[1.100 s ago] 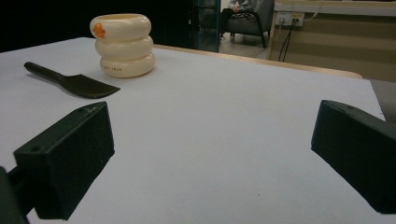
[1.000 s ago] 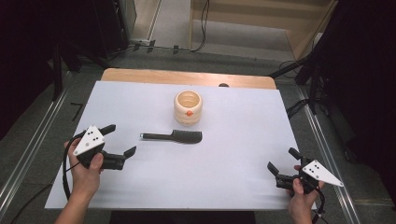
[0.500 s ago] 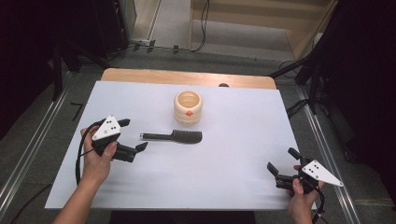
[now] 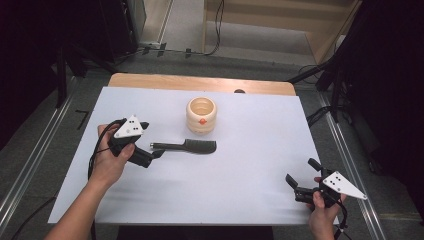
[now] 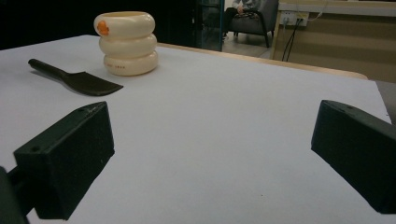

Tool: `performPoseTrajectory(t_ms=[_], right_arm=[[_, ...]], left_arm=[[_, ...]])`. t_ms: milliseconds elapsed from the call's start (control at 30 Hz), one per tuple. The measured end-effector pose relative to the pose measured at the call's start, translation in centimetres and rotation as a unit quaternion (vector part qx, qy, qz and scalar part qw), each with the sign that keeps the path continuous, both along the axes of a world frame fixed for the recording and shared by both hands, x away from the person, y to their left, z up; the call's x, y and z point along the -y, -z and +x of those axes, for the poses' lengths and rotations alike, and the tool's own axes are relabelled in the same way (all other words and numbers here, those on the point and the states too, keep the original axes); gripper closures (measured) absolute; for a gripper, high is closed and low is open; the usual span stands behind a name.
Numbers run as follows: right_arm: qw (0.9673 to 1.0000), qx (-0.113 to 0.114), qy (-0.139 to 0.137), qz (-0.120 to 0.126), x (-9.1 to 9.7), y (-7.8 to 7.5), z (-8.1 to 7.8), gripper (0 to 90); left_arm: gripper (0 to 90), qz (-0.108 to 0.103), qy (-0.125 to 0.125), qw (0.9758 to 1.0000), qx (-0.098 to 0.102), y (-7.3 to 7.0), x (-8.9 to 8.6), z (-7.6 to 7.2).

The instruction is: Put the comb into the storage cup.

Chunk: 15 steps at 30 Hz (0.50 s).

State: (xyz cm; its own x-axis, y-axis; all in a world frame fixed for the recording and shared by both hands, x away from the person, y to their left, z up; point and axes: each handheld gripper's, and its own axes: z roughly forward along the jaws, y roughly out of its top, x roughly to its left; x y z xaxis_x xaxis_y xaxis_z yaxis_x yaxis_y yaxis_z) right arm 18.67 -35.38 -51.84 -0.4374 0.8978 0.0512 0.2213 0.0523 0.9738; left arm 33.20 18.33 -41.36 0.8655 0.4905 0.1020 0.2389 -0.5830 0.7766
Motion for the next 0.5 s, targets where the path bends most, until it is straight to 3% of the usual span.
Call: performPoseTrajectory(t_ms=[233, 333, 500], right_arm=[[1.0, -0.001, 0.0, 0.0, 0.0, 0.0, 0.0, 0.0], [1.0, -0.001, 0.001, 0.001, 0.0, 0.0, 0.0, 0.0], [1.0, 0.0, 0.0, 0.0, 0.0, 0.0, 0.0, 0.0]], left_arm=[[0.0, 0.035, 0.022, 0.999, -0.015, -0.4, 1.4, 1.2], [0.0, 0.057, 0.033, 0.9976, -0.018, -0.5, 2.0, 1.8], [0.0, 0.076, 0.049, 0.9952, -0.037, -0.4, 2.7, 2.9]])
